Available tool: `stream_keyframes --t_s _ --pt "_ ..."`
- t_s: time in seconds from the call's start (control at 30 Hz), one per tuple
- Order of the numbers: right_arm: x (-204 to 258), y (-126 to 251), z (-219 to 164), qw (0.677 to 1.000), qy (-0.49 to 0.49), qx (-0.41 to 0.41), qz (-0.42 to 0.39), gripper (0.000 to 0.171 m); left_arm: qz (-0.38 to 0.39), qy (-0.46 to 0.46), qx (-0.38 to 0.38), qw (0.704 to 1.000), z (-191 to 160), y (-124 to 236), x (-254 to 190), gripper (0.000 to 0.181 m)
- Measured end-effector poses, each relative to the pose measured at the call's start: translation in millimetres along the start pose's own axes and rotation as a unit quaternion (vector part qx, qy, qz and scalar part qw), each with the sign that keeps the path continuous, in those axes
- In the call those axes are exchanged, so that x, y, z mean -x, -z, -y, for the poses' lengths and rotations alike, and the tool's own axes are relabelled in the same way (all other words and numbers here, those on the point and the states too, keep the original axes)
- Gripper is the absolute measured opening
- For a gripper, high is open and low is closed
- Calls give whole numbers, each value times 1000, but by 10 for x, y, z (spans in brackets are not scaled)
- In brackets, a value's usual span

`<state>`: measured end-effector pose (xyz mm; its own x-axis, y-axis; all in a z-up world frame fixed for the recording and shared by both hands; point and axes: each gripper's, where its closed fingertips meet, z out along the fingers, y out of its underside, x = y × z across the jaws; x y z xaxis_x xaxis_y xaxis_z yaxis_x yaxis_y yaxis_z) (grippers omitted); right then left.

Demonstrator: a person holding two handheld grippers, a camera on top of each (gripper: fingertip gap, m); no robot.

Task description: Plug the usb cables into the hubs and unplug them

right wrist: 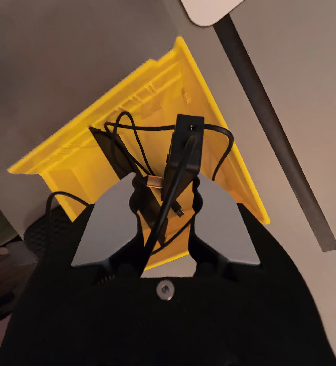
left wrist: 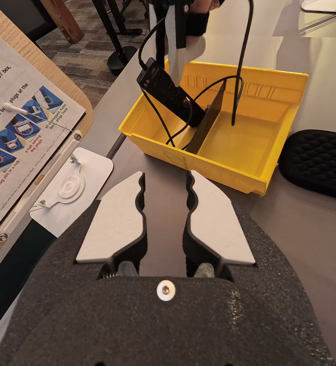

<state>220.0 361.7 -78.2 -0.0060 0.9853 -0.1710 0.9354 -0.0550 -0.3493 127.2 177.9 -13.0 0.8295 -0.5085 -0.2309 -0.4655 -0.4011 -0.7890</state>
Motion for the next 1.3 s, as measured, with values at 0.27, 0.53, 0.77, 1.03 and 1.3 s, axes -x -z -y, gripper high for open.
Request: stream_keyframes --t_s 0.27,0.53,0.77,1.03,1.3 --pt "-36 -16 238 999 -36 -15 -14 69 0 -6 11 1000 -25 -30 -23 39" --pt "-304 -39 218 994 -26 -11 -110 68 2 -9 15 1000 -32 -30 -23 39" --pt "-262 244 654 979 -16 -154 -135 67 10 -9 19 1000 -51 -25 9 39" --pt "-428 276 567 967 -97 -200 -127 53 8 -9 14 1000 -39 3 1 39" --pt "-569 689 565 925 -46 -301 -228 53 7 -4 9 1000 -38 21 25 39"
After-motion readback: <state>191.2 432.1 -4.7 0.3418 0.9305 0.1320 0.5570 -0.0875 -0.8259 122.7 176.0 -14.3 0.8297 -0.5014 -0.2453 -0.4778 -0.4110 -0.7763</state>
